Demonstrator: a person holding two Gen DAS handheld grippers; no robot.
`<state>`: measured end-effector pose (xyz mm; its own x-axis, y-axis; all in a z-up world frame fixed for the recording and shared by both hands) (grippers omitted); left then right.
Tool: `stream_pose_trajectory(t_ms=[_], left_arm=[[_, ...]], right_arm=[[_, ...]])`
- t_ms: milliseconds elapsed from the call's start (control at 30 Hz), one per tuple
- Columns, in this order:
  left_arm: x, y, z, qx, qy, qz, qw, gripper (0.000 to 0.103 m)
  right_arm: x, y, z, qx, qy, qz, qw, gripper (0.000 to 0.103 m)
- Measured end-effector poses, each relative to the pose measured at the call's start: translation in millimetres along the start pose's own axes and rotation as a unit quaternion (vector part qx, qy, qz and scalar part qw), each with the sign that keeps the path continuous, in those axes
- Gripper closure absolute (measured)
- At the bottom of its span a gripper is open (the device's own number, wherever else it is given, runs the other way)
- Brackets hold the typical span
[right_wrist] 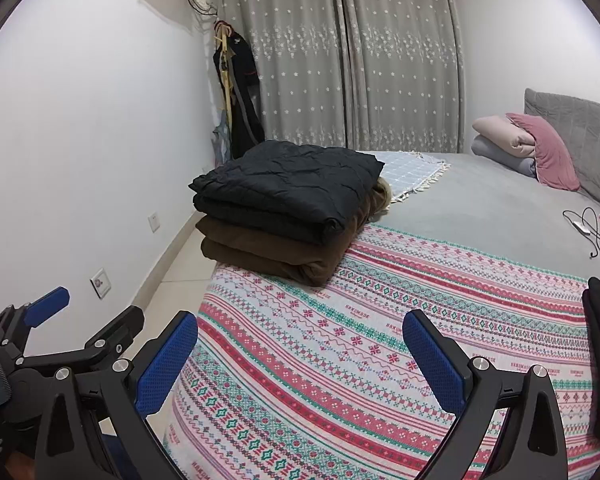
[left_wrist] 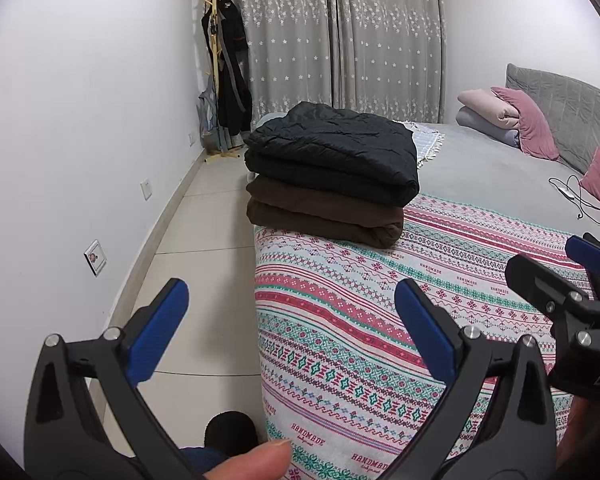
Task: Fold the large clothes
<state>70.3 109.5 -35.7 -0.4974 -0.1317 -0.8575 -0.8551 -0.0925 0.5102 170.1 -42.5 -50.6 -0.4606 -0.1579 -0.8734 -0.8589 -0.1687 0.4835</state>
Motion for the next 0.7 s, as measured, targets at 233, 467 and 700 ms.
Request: stream_pose_trajectory(t_ms=[233, 467, 700], left_arm=[[3, -1, -10, 0.02, -0.018, 0.008, 0.9996, 0.001], [1, 0, -6, 0.013, -0.019, 0.005, 0.9997, 0.001], [1, -1, -6, 0.011, -0.021, 0.004, 0.9997, 0.001]], right_arm=[[1, 0, 5, -0.008, 0.001, 0.002, 1.0, 0.0], [1, 2, 5, -0.001, 0.002, -0.003, 1.0, 0.0], [1, 1, 5, 0.001, 0.001, -0.002, 1.0, 0.0]])
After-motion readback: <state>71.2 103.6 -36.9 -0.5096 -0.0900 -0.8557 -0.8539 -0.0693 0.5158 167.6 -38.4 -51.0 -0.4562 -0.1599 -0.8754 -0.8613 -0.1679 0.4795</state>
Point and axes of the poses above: each gripper's, at about its wrist camera, not at the fingertips, and y roughly against the way its jaws point, z to its left, x to its underside, the point moved 4 cm from there along -y, roughly the way its jaws point, and after that the axes turned 10 degrees about x, right-handed, at the moved point
